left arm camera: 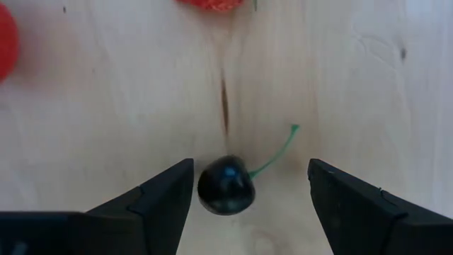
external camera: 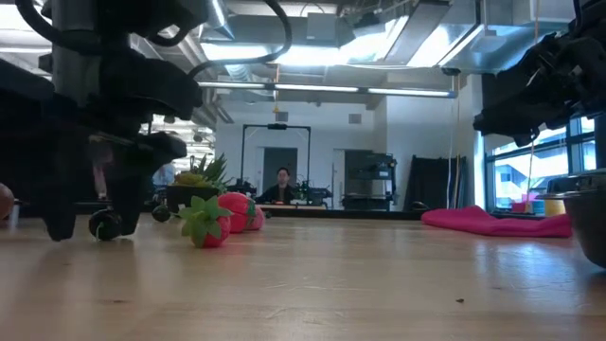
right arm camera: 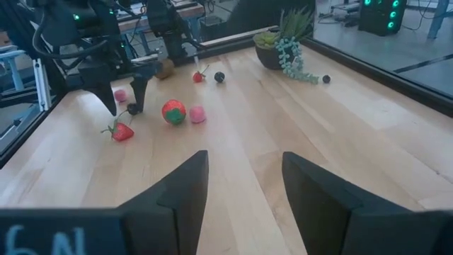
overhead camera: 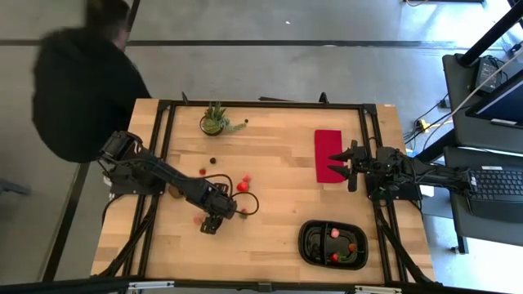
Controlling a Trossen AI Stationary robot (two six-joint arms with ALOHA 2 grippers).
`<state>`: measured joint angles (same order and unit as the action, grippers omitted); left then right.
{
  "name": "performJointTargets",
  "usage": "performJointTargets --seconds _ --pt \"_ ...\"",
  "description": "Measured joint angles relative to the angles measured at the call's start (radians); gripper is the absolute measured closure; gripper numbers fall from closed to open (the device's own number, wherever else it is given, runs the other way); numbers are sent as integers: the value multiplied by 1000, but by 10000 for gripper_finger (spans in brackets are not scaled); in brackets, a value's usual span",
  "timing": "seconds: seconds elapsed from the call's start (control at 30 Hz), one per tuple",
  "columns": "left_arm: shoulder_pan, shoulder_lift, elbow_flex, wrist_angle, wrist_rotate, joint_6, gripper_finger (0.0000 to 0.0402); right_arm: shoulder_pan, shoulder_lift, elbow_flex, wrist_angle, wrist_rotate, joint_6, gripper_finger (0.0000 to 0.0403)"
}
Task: Pick and placing Produce into tupperware
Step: Put the cherry into the left of the black bin
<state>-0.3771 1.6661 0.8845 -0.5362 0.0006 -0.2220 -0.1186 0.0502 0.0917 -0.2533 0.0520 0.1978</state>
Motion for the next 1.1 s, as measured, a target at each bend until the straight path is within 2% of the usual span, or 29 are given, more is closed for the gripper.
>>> performJointTargets --seconds 0.57,1.1 --pt "0 0 0 -18 -28 16 138 0 0 0 -1 0 6 219" --pt "0 0 0 -20 -29 49 238 0 0 0 0 0 5 219"
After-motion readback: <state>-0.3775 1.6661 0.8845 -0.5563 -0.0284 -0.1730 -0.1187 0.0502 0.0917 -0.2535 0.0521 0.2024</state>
